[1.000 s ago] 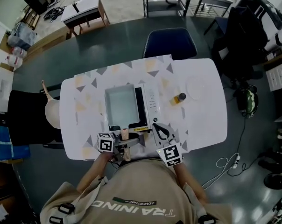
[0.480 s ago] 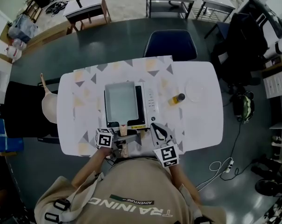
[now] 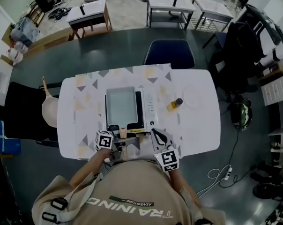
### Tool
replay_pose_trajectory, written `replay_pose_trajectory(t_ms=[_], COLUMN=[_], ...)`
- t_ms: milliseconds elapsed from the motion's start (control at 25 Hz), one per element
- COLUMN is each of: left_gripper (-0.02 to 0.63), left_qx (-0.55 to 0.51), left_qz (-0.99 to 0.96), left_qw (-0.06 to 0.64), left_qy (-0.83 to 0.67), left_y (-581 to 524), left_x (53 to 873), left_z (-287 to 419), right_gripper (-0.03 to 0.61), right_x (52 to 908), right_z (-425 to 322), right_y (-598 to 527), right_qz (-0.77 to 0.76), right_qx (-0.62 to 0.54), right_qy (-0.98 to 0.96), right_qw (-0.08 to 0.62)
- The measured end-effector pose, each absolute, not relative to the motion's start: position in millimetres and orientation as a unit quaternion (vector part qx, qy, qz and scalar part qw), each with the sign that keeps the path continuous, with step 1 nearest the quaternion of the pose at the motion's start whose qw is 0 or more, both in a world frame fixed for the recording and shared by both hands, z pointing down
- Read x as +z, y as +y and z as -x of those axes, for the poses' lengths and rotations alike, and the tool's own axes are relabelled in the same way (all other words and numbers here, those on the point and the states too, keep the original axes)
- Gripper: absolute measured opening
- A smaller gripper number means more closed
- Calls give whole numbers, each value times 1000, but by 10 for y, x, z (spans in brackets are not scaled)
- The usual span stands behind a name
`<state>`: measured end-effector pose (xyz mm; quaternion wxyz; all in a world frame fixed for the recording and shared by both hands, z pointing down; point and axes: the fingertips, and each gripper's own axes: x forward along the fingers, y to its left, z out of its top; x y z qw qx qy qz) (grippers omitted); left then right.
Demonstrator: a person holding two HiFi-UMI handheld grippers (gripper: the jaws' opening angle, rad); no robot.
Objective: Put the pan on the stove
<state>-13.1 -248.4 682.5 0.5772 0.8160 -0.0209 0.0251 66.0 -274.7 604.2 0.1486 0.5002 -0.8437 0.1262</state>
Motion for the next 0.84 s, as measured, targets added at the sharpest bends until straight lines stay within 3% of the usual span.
replay_pose_trajectory(t_ms=[840], left_gripper=[166], left_qx=[30], left_qz=[-814], left_qw=[579], left_qy=[-19], left_y=[-2473], left_x=[6804], left_z=[148], right_gripper=[3], right_x=[5887], right_z=[-661], right_y=[-2598], right_qz=[-503], right_qx=[117], right_qy=[-844], right_qw=[141])
